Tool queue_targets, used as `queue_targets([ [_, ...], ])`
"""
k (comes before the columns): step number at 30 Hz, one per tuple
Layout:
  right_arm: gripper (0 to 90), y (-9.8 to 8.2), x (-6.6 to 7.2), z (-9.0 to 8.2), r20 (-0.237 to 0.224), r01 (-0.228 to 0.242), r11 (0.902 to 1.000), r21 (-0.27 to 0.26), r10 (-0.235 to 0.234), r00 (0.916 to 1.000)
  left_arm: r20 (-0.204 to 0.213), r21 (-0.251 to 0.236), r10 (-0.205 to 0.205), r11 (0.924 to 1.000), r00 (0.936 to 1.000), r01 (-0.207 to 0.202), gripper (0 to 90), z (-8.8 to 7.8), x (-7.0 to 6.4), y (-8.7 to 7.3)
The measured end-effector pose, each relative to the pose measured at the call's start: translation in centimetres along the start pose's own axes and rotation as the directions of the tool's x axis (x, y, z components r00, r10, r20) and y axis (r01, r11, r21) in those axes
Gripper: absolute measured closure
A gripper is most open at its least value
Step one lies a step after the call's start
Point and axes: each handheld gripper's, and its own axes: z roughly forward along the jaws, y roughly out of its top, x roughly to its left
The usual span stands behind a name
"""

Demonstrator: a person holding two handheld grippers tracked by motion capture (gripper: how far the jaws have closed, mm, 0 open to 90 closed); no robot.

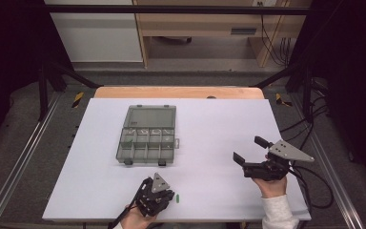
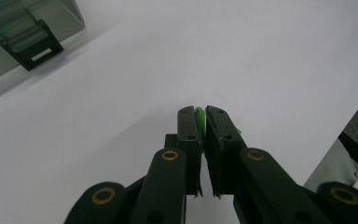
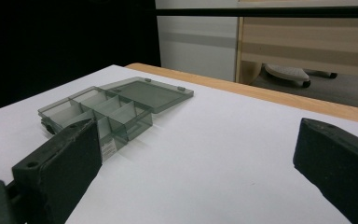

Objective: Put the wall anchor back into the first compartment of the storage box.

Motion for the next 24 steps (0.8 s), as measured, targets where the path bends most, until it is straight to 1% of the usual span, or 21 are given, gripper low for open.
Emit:
queue_targets([
  [7, 1.5, 0.0, 0.0, 0.1, -0.001, 0.007, 1.0, 0.0, -0.007, 1.0, -0.013, -0.046, -0.006, 0.9989, 0.9999, 0.006, 83.6, -1.3, 1.2, 0.4],
  [15, 1.5, -0.1, 0.0, 0.1, 0.002, 0.004, 1.0, 0.003, -0.004, 1.0, -0.034, -0.107, -0.029, 0.9939, 0.999, 0.025, 83.6, -2.9, 2.8, 1.0],
  [19, 1.5, -0.1, 0.0, 0.1, 0.003, 0.004, 1.0, 0.003, -0.004, 1.0, -0.043, -0.138, -0.039, 0.9899, 0.9983, 0.033, 83.5, -3.8, 3.7, 1.3],
  [20, 1.5, -0.1, 0.0, 0.1, 0.003, 0.004, 1.0, 0.004, -0.004, 1.0, -0.048, -0.148, -0.036, 0.9886, 0.9982, 0.029, 83.5, -4.0, 3.9, 1.4],
  [24, 1.5, -0.1, 0.0, 0.1, 0.004, 0.004, 1.0, 0.003, -0.004, 1.0, -0.068, -0.183, -0.046, 0.9826, 0.9967, 0.032, 83.6, -5.0, 4.9, 1.7],
])
